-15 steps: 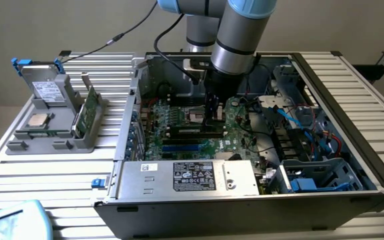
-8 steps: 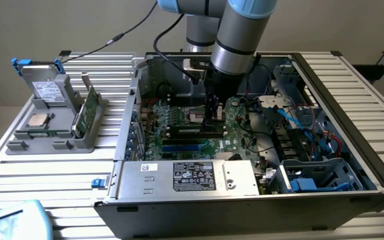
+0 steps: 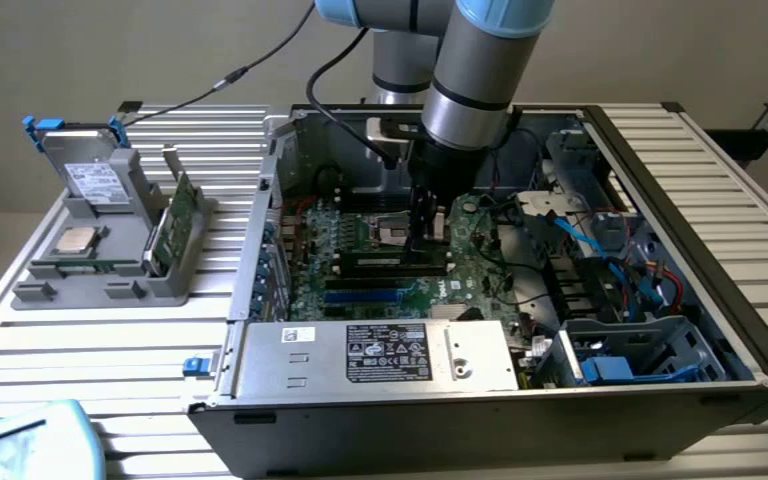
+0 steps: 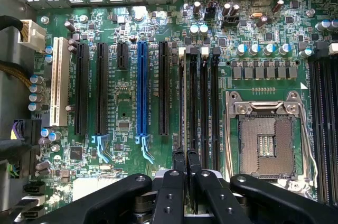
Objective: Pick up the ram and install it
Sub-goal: 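Insert the ram into the slot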
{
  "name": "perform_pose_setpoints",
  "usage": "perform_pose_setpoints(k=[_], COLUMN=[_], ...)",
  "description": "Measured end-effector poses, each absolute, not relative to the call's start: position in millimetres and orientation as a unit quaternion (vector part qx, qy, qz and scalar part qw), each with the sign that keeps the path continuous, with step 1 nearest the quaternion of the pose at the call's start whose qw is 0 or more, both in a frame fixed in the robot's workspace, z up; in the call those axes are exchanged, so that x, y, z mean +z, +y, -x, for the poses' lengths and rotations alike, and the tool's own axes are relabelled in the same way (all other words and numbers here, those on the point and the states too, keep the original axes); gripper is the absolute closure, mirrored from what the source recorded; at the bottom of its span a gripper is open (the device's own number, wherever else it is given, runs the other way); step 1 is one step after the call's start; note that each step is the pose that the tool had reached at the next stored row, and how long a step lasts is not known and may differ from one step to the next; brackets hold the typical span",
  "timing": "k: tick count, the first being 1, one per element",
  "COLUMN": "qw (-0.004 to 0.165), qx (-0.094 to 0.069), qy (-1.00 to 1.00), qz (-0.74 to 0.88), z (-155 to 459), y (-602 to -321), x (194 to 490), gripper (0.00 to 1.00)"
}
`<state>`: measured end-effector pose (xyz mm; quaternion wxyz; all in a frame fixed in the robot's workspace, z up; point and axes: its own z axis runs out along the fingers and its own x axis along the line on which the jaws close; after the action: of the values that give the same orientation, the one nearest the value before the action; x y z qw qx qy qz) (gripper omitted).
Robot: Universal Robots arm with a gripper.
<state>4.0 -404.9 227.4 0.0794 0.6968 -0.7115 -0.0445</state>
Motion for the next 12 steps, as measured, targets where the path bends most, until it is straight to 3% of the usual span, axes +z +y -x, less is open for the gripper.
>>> perform_pose_setpoints(k=[12], qw=[0.083], qx=[-0.048], qy=[-0.711], qz=[-0.697], z=[-4.2], y=[-404.9], x=[226.5], gripper=[0.87])
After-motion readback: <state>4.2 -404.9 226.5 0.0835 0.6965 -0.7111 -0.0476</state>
